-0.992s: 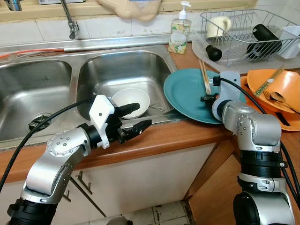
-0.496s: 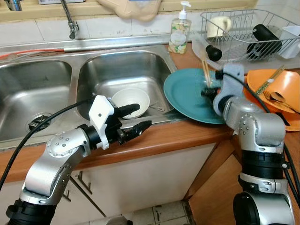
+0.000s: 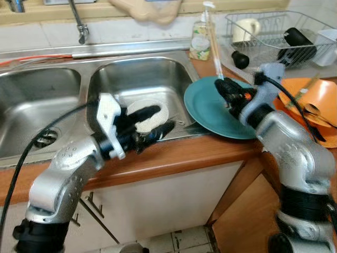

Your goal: Kitchen organization

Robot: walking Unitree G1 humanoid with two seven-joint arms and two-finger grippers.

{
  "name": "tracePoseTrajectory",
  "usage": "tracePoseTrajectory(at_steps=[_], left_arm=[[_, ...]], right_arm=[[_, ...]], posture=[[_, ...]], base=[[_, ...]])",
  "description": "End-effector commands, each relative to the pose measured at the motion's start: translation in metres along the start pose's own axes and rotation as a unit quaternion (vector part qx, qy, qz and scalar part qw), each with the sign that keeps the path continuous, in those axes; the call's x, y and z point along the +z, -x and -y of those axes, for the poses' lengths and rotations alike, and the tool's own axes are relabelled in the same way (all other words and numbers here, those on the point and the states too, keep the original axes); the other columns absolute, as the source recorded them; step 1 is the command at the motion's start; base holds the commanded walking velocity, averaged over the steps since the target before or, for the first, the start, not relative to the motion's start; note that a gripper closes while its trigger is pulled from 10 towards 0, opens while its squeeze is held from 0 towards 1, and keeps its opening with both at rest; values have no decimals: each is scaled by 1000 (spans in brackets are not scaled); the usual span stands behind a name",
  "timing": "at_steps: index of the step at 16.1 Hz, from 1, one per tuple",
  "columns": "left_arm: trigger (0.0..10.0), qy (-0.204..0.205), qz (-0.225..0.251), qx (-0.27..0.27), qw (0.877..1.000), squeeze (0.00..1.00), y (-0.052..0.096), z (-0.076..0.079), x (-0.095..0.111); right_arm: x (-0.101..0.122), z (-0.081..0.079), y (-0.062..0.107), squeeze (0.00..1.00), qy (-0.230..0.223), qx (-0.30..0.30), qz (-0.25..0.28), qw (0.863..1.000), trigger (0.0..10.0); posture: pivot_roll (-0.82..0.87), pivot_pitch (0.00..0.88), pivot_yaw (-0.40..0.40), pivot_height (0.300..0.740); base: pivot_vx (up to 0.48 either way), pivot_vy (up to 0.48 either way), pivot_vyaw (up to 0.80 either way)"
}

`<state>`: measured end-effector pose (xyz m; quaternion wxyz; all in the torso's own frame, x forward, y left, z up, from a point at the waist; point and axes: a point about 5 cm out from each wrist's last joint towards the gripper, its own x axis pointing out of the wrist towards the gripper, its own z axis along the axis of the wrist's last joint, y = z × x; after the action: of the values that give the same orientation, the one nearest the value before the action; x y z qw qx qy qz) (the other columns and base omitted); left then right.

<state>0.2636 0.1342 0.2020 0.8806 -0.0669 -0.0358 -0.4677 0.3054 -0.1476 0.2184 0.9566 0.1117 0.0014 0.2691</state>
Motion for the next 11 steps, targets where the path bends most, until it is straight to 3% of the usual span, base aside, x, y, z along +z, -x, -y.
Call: tracePoseTrajectory(at_steps=[1,2,3,4,5,7,9,10,11], left_arm=[[10000,15,16,-20,1000,1000,-1,3,8],[10000,23,20,-26,999,1000,-1,4,8],[10000,38,34,-25,998,576,-1,4,9],[10000,52,44,-26,997,576,-1,4,10],[10000,92,60,-42,993,0,0,6,9],[10000,166,90,-58,980,0,1,9,9],[10000,204,113,-58,971,0,0,9,9],[4275,216,115,-56,968,0,0,8,7],[3529,222,116,-55,967,0,-1,8,7]], right_arm=[[0,-10,3,0,8,47,7,999,0],[-2,-12,5,0,10,61,4,998,0],[-5,-15,9,0,9,84,3,996,0],[-7,-18,11,0,9,97,2,995,0],[-11,-23,15,0,15,123,-7,992,0],[-16,-35,22,0,27,180,-17,983,0],[-18,-43,27,0,35,215,-23,976,0],[-19,-49,28,0,40,238,-27,970,0],[-19,-53,29,0,45,250,-30,967,0]], posture=[[-7,0,29,740],[-7,0,29,740],[-7,0,27,740],[-7,0,27,740],[-5,0,27,740],[-5,0,27,740],[-4,0,26,740],[-4,0,26,740],[-4,0,26,740]], base=[[0,0,0],[0,0,0],[0,0,0],[0,0,0],[0,0,0],[0,0,0],[0,0,0],[0,0,0],[0,0,0]])
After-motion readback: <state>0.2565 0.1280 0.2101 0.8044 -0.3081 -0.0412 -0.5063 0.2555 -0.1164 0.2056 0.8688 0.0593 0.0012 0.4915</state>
